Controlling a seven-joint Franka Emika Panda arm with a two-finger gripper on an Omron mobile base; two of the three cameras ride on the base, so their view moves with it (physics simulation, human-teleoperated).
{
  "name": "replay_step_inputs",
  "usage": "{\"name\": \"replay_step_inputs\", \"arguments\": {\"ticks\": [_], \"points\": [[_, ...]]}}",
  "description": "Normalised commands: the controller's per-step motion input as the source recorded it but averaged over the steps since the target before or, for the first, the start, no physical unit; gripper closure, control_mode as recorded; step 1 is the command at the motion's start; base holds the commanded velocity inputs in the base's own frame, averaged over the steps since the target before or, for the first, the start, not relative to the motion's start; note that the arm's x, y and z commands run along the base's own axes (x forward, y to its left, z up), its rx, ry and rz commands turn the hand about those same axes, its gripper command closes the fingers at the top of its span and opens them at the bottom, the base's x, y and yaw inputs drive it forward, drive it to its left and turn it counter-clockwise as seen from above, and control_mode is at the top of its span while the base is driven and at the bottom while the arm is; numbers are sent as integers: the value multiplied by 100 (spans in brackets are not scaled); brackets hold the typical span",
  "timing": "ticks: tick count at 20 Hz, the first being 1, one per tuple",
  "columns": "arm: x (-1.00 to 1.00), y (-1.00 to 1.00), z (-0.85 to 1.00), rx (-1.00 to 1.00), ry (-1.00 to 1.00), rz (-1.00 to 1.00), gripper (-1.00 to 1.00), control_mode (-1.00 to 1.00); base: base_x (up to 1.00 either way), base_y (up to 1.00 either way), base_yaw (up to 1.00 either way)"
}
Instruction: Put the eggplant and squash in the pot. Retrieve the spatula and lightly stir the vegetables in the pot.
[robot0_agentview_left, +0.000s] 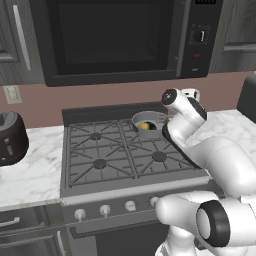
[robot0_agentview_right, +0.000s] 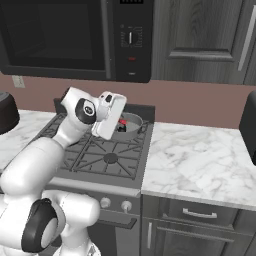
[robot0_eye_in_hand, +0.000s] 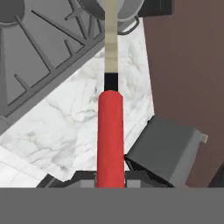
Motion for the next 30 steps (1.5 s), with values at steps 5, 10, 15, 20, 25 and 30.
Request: {"name": "replay_step_inputs", "arguments": {"ticks": [5, 10, 15, 20, 25, 30], "points": [[1, -14, 0, 0, 0, 33, 100, -100, 0, 0, 0], [0, 0, 0, 0, 0, 23, 100, -100, 0, 0, 0], [3, 0, 9, -4, 0, 2, 100, -100, 0, 0, 0], [0, 0, 7, -3, 0, -4, 100, -100, 0, 0, 0], [32, 0, -11, -1, 3, -10, 100, -100, 0, 0, 0], [51, 0, -2, 0, 3, -14, 100, -100, 0, 0, 0]]}}
